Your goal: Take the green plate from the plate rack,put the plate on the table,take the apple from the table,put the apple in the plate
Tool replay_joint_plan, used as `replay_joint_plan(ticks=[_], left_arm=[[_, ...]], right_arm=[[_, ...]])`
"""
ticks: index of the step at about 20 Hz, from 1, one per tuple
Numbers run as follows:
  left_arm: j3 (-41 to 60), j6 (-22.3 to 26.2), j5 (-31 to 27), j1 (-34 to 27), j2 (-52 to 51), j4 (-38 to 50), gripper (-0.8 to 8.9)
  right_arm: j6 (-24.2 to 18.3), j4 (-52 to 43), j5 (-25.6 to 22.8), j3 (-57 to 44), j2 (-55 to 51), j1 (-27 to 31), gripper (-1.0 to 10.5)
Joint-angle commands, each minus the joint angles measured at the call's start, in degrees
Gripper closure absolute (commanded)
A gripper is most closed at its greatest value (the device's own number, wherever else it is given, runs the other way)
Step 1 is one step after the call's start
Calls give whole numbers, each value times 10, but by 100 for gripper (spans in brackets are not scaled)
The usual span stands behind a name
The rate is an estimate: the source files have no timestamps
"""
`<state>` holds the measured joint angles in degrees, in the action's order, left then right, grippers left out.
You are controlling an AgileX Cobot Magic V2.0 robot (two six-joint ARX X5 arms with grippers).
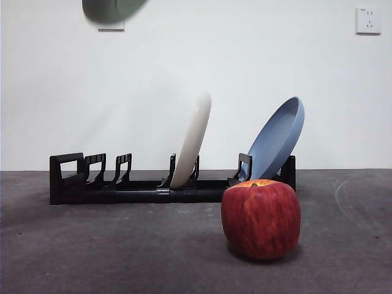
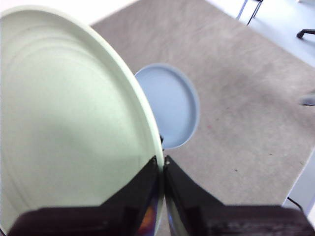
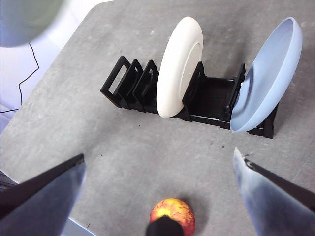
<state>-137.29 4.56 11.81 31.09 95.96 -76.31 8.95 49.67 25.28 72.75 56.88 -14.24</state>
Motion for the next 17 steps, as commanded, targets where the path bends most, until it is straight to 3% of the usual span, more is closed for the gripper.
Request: replay_joint_plan(ticks=[1,4,7,12,17], left_arm=[[22,13,-55,61,-57,-1,822],[130,9,-109,138,-147,-1,822],[286,-29,-155,190,-240,-1,822],[501,-109,-230,205,-320,10,822],[698,-137,-238,205,-317,137,822]], right_arm=[[-7,-4,-2,2,0,-1,443],[-7,-4,-2,2,0,-1,443],[-7,-4,-2,2,0,-1,443],[-6,-3,-2,2,0,-1,443],[-6,-2,-2,2,0,-1,443]])
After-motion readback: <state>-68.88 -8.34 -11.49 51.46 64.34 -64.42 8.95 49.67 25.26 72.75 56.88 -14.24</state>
